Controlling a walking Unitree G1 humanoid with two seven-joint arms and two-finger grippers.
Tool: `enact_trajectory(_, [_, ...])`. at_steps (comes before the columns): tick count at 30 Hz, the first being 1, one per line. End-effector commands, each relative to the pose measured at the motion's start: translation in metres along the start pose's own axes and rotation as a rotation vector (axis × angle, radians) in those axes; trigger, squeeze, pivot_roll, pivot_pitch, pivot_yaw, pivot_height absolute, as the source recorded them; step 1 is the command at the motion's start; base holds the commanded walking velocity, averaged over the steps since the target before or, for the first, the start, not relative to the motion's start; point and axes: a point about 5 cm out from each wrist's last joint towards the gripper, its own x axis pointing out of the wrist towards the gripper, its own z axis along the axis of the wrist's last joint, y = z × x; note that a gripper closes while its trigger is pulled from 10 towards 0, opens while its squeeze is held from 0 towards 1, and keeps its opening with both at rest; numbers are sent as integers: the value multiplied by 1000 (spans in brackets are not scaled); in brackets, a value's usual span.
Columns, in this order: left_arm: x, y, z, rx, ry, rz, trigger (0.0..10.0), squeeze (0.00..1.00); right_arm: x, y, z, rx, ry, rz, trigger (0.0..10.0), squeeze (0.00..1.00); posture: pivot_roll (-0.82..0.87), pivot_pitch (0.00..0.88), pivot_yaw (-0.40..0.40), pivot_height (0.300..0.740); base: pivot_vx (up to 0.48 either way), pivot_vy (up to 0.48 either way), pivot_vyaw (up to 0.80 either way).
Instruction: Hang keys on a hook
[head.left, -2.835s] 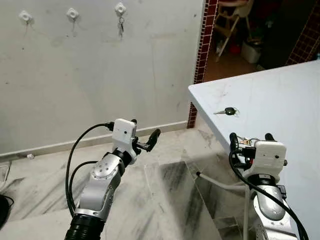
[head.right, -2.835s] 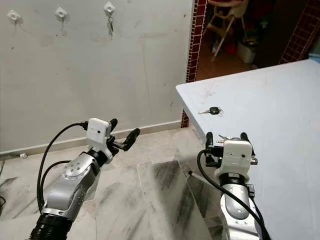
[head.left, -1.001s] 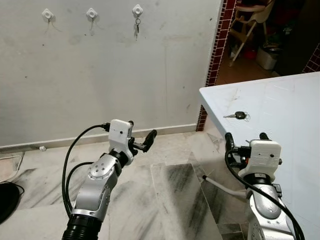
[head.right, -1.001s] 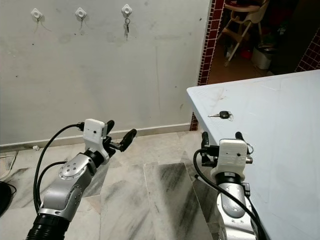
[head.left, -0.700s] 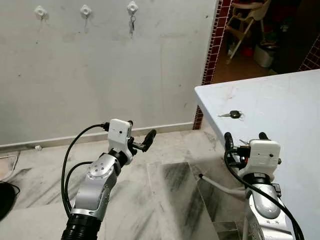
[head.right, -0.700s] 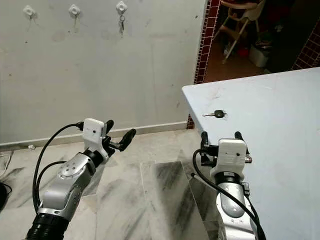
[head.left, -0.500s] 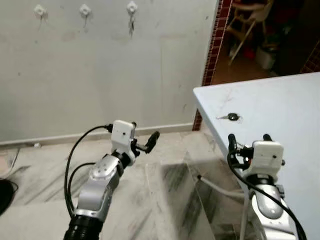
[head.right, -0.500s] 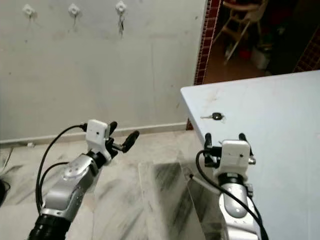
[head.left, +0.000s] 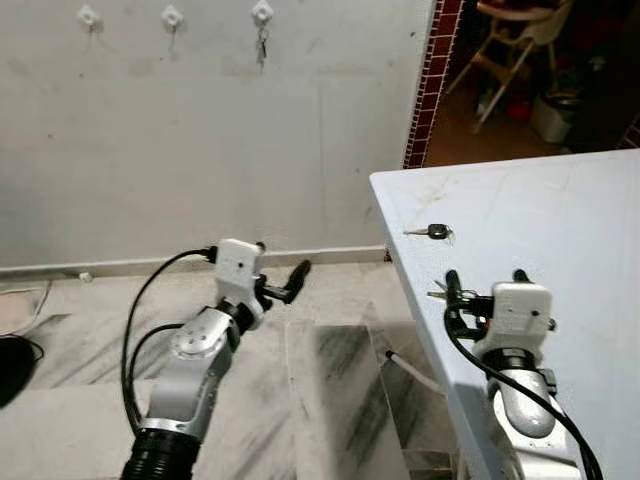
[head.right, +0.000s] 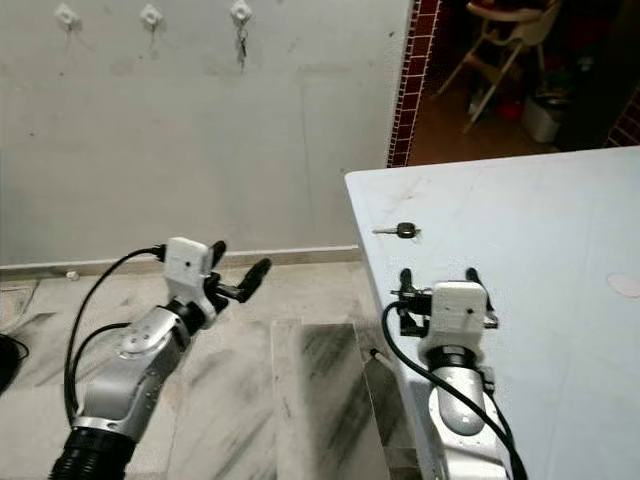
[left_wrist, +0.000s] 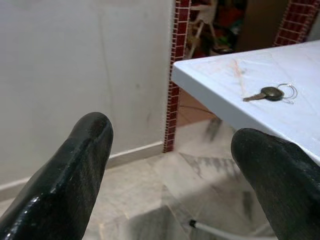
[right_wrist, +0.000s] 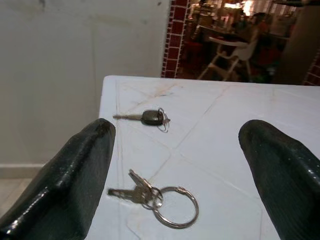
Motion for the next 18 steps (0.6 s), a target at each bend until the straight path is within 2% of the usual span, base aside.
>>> enact_trajectory(1, [-2,7,0,18,17,18,10000,0,1,5,1,18,11,21,10000,0,16,0,29,740,0,0,0])
enact_trajectory(3, [-2,7,-2,9,35,12,10000,0,2,6,0,24,20,28,10000,0,16,0,29,740,0,0,0])
enact_trajectory(4, [-2,3,-9,-26,102,-35,10000,0,5,9,-2,33,51,49,10000,0,16,0,29,740,0,0,0])
enact_trajectory(7, [-3,-2,-12,-42,141,-87,10000,0,7,12,-6,36,89,65,10000,0,30,0,33,740,0,0,0])
enact_trajectory(8, [-3,-10,-12,-45,162,-152,10000,0,10,15,-10,51,123,76,10000,0,33,0,35,740,0,0,0])
enact_trajectory(15, [-5,-24,-7,-85,210,-273,10000,0,22,25,-6,68,166,102,10000,0,36,0,39,740,0,0,0])
enact_trajectory(18, [-11,-33,-2,-110,241,-350,10000,0,31,27,-6,35,187,61,10000,0,41,0,41,740,0,0,0])
